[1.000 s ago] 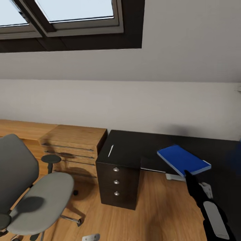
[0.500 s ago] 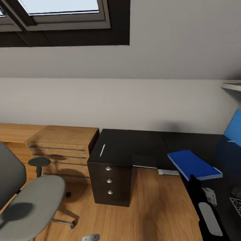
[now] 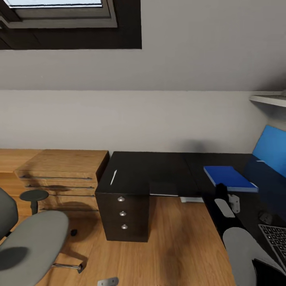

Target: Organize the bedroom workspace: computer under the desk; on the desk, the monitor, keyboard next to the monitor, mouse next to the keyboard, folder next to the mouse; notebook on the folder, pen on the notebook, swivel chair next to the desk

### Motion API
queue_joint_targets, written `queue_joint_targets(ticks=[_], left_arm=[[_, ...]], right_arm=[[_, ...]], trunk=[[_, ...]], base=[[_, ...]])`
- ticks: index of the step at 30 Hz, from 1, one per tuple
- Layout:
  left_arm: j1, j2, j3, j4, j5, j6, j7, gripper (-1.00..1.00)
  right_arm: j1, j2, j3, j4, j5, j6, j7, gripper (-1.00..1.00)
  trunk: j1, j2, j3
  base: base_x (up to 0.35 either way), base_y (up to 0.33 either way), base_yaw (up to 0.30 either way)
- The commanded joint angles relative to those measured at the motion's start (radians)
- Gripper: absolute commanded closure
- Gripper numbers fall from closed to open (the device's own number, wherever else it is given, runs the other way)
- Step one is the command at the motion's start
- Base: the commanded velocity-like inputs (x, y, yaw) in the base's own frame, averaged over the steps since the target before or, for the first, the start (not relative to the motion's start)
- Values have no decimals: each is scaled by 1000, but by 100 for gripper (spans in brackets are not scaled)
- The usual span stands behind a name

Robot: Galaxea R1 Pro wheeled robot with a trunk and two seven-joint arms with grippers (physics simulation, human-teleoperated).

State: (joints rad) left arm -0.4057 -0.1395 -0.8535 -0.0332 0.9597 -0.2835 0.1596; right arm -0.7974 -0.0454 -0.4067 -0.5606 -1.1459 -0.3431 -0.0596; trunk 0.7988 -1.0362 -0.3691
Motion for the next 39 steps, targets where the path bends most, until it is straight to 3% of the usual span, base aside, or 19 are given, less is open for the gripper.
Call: queue_joint_targets(ticks=[1, 9, 30, 39], left_arm=[[0, -1, -9, -1, 3, -2, 6, -100], [0, 0, -9, -1, 1, -3, 6, -100], [0, -2, -10, -2, 3, -3, 13, -100], [0, -2, -10, -2, -2, -18, 14, -100]], right_arm=[[-12, 1, -1, 16, -9, -18, -2, 100], [-22, 10, -6, 44, -14, -28, 66, 100], [-19, 15, -5, 109, -14, -30, 78, 100], [-19, 15, -4, 111, -14, -31, 78, 100]], trunk=[[0, -1, -2], [0, -1, -4], [0, -1, -4], [0, -1, -4]], base=[[0, 0, -64], [0, 0, -13], [0, 0, -3], [0, 0, -188]])
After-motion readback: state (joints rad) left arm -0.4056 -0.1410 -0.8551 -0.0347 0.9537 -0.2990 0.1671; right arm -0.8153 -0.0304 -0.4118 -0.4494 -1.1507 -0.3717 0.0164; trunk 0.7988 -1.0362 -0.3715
